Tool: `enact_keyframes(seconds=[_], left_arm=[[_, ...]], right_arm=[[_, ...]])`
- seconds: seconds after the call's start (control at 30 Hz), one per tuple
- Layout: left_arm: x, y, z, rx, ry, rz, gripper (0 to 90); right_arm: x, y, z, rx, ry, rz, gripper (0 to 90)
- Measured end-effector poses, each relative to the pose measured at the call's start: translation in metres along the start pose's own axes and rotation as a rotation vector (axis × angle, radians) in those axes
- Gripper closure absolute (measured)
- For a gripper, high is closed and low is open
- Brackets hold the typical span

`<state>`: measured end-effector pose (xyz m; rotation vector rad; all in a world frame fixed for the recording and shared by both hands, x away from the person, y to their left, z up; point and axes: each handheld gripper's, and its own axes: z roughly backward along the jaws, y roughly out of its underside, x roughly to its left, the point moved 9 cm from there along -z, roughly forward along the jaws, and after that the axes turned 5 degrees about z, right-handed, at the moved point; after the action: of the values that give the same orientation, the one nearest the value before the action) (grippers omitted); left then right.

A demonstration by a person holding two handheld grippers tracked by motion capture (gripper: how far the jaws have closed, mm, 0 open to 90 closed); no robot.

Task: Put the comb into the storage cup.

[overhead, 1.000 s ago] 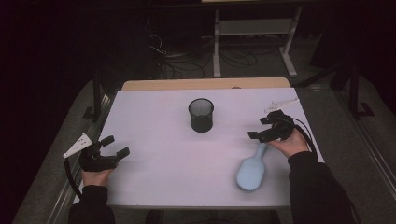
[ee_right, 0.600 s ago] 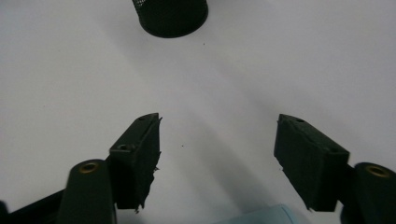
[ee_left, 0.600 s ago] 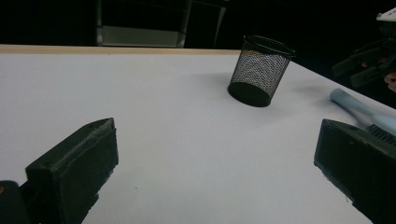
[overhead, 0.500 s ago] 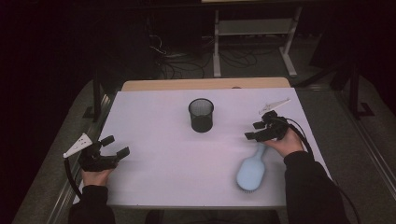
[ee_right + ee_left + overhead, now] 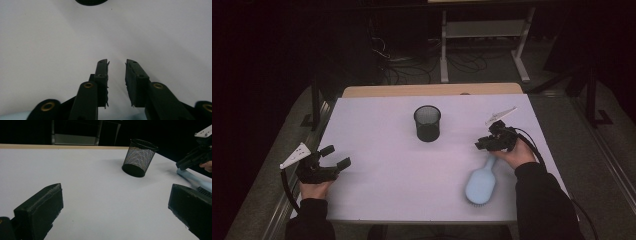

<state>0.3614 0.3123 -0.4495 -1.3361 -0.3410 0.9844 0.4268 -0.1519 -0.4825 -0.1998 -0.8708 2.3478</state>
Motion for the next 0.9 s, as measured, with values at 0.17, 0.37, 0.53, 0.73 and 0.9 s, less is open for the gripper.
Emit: enact_keyframes(seconds=[0.17, 0.37, 0.53, 0.73, 0.9], left_arm=[[0.000, 0.000, 0.000, 0.001, 0.000, -0.001, 0.0], [0.000, 0.000, 0.000, 0.002, -0.001, 0.000, 0.0], [0.000, 0.000, 0.000, 0.002, 0.000, 0.002, 0.0], [0.000, 0.001, -0.001, 0.004, 0.000, 0.002, 0.0], [0.000, 0.001, -0.001, 0.005, -0.001, 0.005, 0.0]], right_arm=[[-0.002, 0.004, -0.004, 0.035, 0.027, 0.000, 80.8], [-0.005, 0.006, -0.005, 0.039, 0.048, -0.008, 86.6], [-0.008, 0.008, -0.005, 0.049, 0.066, -0.007, 88.3], [-0.011, 0.012, -0.004, 0.060, 0.078, -0.013, 88.6], [-0.013, 0.017, -0.005, 0.074, 0.083, -0.021, 88.9]])
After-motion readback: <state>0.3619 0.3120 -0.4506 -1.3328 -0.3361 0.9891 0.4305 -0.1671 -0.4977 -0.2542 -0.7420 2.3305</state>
